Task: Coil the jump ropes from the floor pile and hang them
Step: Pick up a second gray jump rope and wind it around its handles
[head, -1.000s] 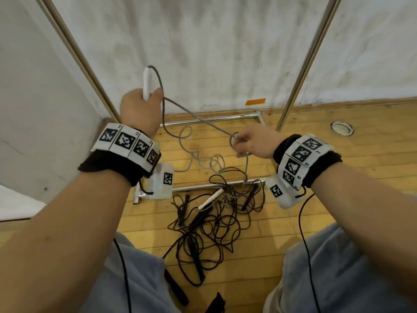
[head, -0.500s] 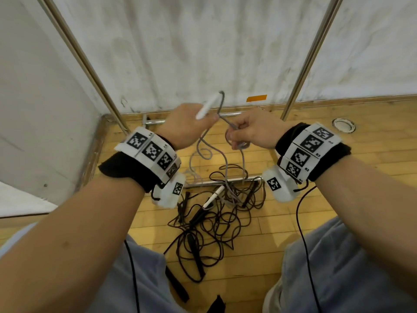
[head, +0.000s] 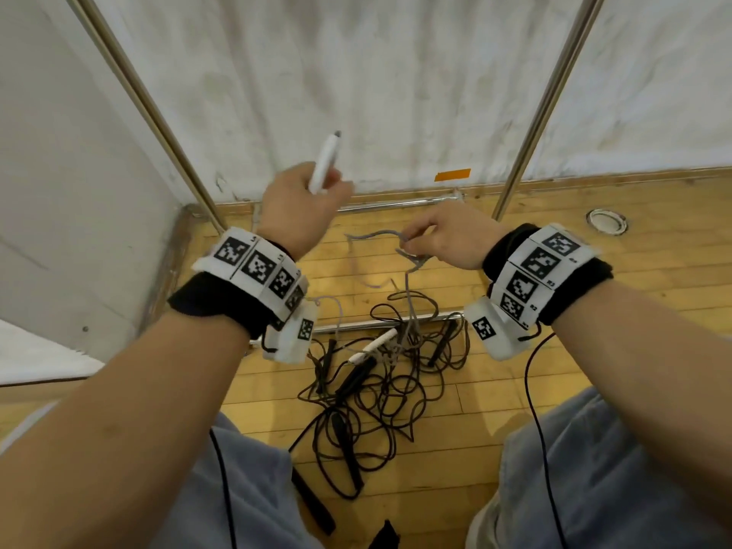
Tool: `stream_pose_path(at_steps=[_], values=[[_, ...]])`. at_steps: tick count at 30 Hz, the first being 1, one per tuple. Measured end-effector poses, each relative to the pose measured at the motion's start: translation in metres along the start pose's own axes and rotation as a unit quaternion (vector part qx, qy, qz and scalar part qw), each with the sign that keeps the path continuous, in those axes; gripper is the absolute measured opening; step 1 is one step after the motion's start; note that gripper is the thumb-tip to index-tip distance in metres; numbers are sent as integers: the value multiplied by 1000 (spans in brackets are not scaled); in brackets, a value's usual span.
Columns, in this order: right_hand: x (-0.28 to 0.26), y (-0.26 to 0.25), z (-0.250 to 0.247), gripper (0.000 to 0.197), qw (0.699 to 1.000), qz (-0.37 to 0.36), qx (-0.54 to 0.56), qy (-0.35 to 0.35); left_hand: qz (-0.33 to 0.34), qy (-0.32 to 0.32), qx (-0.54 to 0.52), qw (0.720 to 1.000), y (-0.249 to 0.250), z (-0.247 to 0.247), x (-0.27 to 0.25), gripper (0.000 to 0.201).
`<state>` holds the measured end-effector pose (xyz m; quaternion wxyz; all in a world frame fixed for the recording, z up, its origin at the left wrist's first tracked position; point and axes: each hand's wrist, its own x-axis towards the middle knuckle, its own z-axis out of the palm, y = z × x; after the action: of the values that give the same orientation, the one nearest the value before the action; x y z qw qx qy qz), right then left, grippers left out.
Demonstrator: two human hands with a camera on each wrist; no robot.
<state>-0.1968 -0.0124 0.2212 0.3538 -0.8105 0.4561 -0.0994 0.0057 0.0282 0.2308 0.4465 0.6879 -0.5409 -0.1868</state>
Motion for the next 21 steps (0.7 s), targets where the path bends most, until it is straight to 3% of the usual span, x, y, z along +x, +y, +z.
stream_pose_path(at_steps=[3,4,6,9,12,14,17,19,21], values=[[-1,-10,-1,15,999,-30,15,11,42,-193,26,980,7,15,-15,16],[0,-13,-3,15,999,-32,27,16,51,-236,45,969,7,17,-16,20],[-1,-14,-8,8,998,-23,59,12,71,-258,81,960,7,18,-15,29],[-1,-12,-12,9,997,-5,66,-42,83,-180,94,976,8,15,-11,32],[1,-5,-12,23,995,23,64,-68,18,-22,42,999,6,4,1,34],[3,-1,-8,24,995,33,56,-81,-22,45,14,999,1,-5,10,38],[3,0,-3,7,998,25,35,-54,-48,76,11,996,-4,-8,16,39],[3,0,-6,20,999,40,-13,-18,-56,92,19,994,-7,-7,16,36],[1,-2,-9,27,997,66,46,-10,-64,106,4,992,-9,-4,16,24]])
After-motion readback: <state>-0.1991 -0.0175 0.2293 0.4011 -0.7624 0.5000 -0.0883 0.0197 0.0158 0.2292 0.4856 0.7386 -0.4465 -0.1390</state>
